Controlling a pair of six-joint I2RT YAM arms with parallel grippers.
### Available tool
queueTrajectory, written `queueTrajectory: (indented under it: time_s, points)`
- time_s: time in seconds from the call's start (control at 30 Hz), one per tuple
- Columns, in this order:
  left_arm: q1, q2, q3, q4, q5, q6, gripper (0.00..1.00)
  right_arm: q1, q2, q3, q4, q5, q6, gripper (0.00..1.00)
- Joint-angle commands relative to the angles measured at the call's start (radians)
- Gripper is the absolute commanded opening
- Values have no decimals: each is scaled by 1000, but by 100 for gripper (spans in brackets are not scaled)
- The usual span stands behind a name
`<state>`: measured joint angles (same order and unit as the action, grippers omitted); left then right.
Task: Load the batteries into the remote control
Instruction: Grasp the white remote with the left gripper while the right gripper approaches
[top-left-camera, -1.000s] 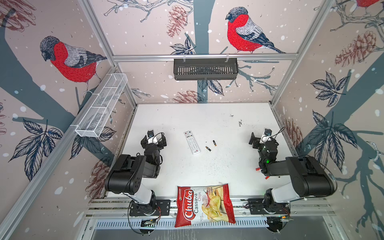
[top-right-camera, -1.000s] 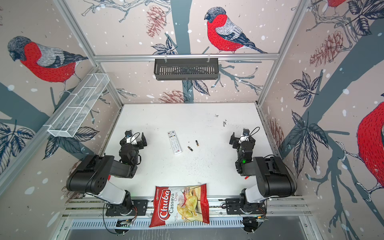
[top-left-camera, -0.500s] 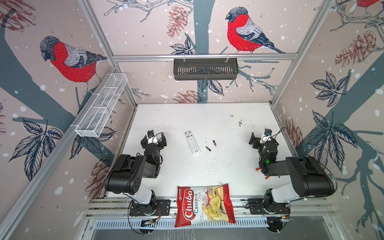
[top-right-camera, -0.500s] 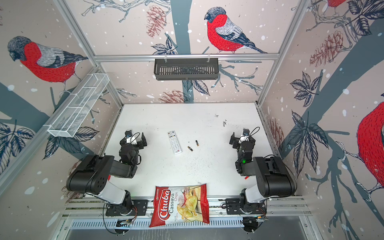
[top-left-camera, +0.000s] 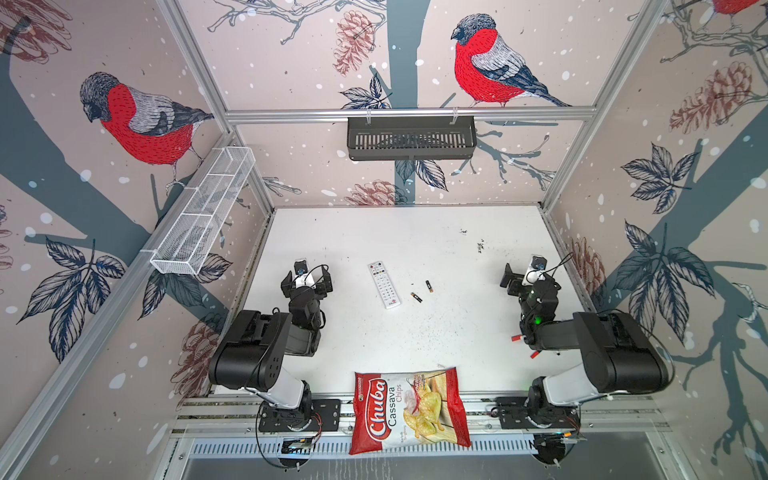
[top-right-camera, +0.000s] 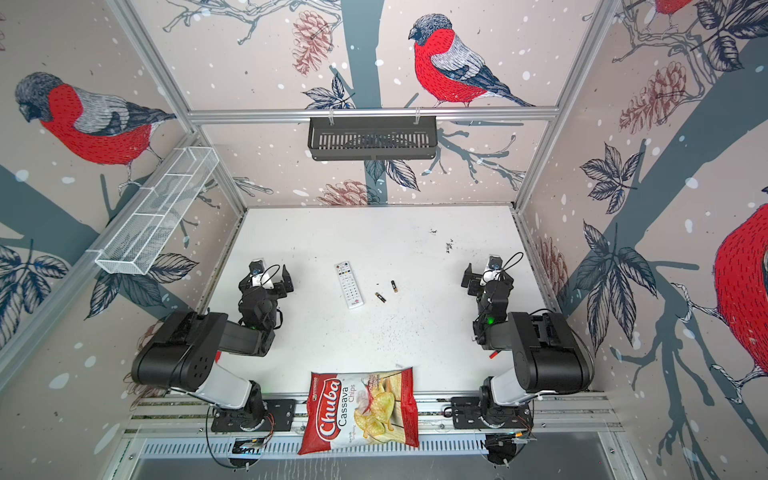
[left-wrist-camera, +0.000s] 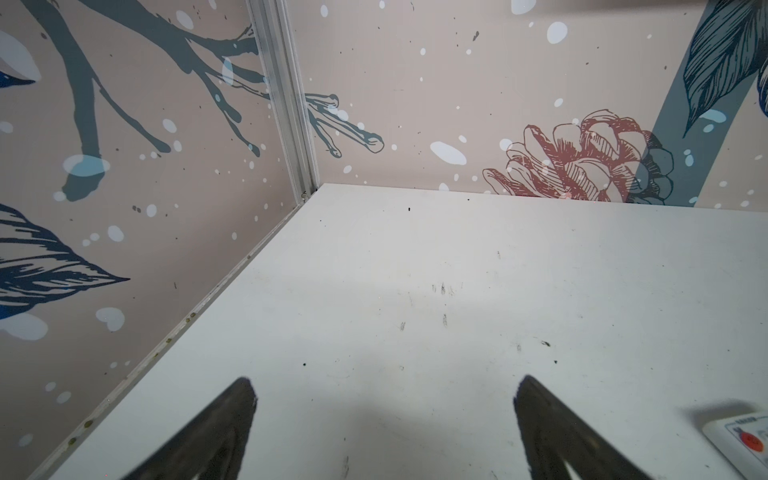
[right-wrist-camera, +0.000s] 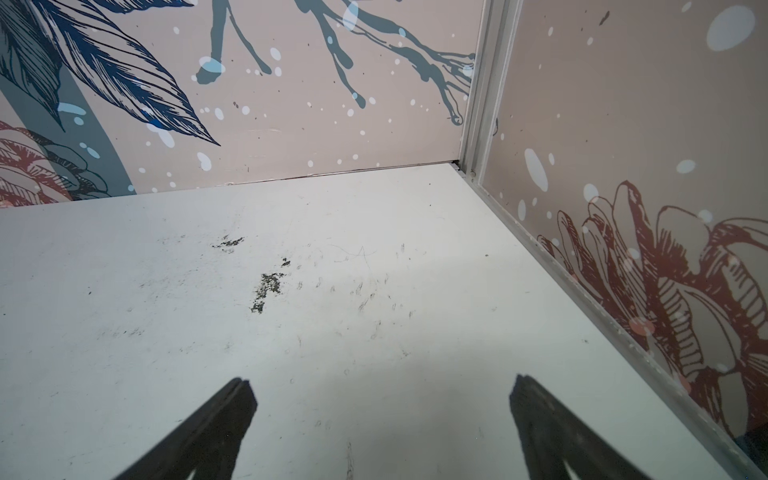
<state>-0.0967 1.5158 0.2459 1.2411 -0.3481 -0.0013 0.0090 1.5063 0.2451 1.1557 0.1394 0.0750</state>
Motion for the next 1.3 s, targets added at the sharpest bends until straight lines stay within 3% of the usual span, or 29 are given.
queueTrajectory:
  time_s: [0.0, 0.17, 0.23, 0.47, 0.63, 0.8, 0.93, 1.03, 1.27]
  points:
    - [-14, -61, 110, -211, -83, -2, 97, 8, -3, 1, 22, 2, -1, 100]
    - [-79, -87, 277, -462, -248, -22, 97, 23, -34, 34, -41, -4, -31, 99]
    - [-84, -101, 359, -628, -209, -104, 97, 37, -75, 112, -231, 26, -24, 99]
    - [-149, -1, 661, -1146, -65, -391, 97, 86, -225, 255, -569, 37, 69, 100]
    - [-207, 147, 894, -1464, 114, -611, 97, 220, -248, 384, -830, 83, 110, 99]
    - [-292, 305, 1004, -1533, 248, -753, 97, 328, -294, 414, -977, 74, 172, 100]
    - [-374, 447, 1161, -1694, 196, -840, 97, 372, -369, 409, -1060, 4, 212, 100]
    - [-405, 530, 1220, -1748, 215, -879, 97, 407, -454, 379, -1080, -19, 218, 99]
    - [-444, 549, 1223, -1815, 168, -979, 97, 447, -591, 323, -1079, -59, 206, 99]
